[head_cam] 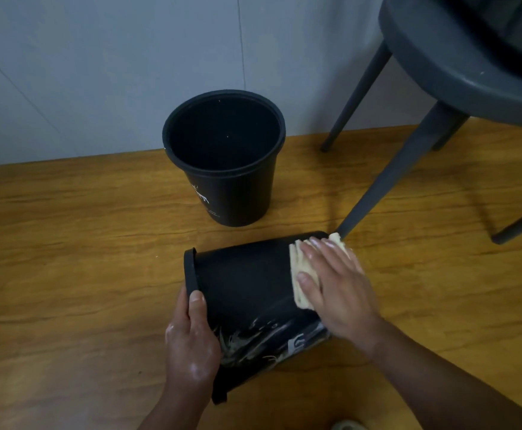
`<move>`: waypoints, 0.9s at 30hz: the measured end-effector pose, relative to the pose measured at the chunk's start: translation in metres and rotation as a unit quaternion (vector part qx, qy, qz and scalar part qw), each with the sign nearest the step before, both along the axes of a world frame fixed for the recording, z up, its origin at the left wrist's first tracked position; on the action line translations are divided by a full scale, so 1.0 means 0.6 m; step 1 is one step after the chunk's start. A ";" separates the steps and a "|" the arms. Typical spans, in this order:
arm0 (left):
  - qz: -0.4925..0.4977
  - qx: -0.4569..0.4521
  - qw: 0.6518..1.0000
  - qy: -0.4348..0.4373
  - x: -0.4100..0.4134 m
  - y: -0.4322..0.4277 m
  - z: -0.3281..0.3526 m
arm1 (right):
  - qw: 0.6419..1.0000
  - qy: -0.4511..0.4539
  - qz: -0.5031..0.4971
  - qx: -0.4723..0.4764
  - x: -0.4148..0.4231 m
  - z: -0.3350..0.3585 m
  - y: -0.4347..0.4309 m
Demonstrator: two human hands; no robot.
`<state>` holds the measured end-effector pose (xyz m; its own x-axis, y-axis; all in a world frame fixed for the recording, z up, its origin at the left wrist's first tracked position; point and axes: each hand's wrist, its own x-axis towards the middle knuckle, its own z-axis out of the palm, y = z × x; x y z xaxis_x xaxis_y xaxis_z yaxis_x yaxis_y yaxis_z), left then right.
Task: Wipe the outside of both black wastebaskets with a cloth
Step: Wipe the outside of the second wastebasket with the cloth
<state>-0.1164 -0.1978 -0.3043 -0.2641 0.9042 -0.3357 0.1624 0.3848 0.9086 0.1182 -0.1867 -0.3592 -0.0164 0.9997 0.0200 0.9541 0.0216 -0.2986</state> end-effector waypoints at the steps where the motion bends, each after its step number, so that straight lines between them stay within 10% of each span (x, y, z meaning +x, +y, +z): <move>1: 0.000 0.003 1.000 -0.002 0.002 -0.001 0.002 | 1.000 0.016 -0.018 0.012 0.010 -0.007 -0.002; 27: 0.008 -0.036 0.998 -0.056 -0.009 0.021 -0.015 | 0.998 0.040 -0.041 0.040 -0.063 -0.003 -0.040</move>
